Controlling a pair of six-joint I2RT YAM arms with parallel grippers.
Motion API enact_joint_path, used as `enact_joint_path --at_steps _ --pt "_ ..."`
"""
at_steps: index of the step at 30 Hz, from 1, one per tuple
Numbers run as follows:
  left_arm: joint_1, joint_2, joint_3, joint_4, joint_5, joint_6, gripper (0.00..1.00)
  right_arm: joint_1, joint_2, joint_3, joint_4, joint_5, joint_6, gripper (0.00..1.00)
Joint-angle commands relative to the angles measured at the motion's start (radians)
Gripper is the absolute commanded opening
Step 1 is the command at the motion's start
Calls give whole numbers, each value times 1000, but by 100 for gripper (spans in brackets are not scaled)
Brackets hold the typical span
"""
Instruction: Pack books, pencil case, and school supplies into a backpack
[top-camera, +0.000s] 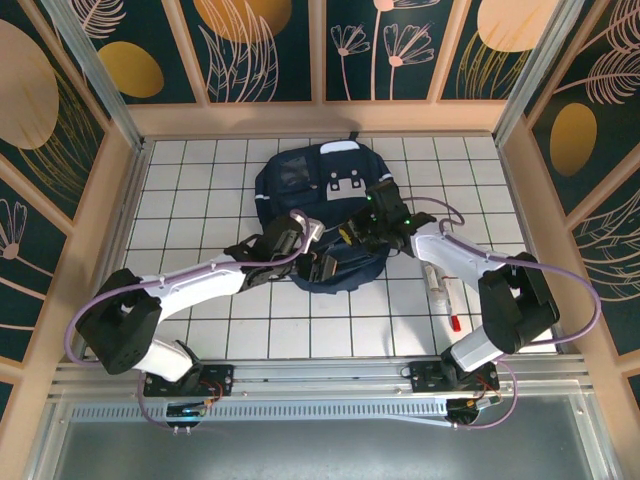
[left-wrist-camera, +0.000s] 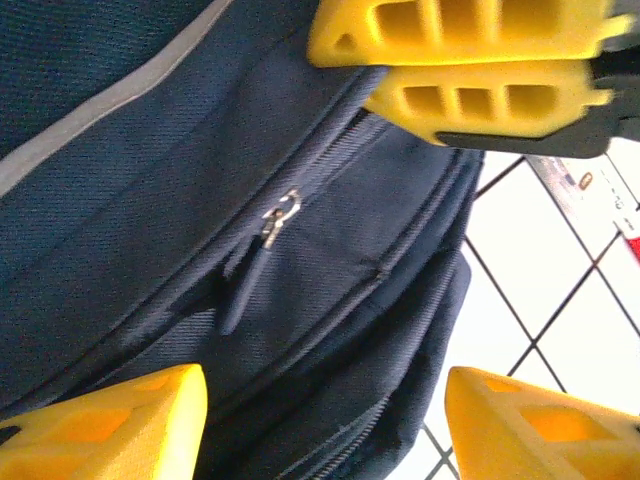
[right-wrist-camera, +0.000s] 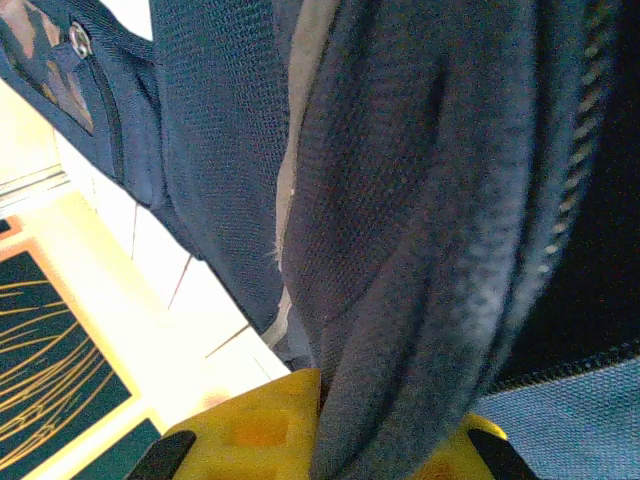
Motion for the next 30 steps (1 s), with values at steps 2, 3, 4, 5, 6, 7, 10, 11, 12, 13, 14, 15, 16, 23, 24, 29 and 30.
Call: enact_joint_path --at_steps 2,3,4,5,6,7,10,11,12,13,14,15,16,23,24,29,30 --pt "32 15 35 -37 -2 66 64 14 -36 34 21 -56 60 0" --pt "39 16 41 -38 -4 66 65 15 -37 34 31 -63 72 0" --pt "48 13 46 -30 0 58 65 15 -36 38 34 -68 78 0" --pt "52 10 46 -17 14 52 65 17 -33 45 30 -73 80 0" --pt "57 8 51 -2 27 50 65 18 -31 54 25 -76 80 0" --pt "59 10 56 6 35 50 65 20 -28 58 22 -80 79 0" --pt "69 38 80 8 81 53 62 22 -23 73 18 -77 83 0" --pt "73 50 87 9 112 45 60 21 -21 75 13 -74 85 0" --pt "75 61 90 11 141 35 58 21 -19 79 10 -71 86 0" --pt "75 68 91 13 164 22 58 21 -15 82 7 -70 89 0" --pt "76 73 88 22 193 -2 57 22 -12 84 8 -73 94 0" --pt "78 73 78 38 222 -36 58 22 -8 87 8 -78 96 0" --pt "79 73 69 57 242 -74 59 21 -3 92 9 -83 98 0" --pt "111 84 37 81 217 -189 64 25 13 127 -18 -84 76 0" --pt "113 92 44 79 227 -186 63 26 13 128 -21 -81 76 0" --pt "112 97 66 69 303 -183 57 23 16 125 -27 -77 72 0" --pt "111 88 60 72 314 -187 55 23 16 124 -25 -76 72 0"
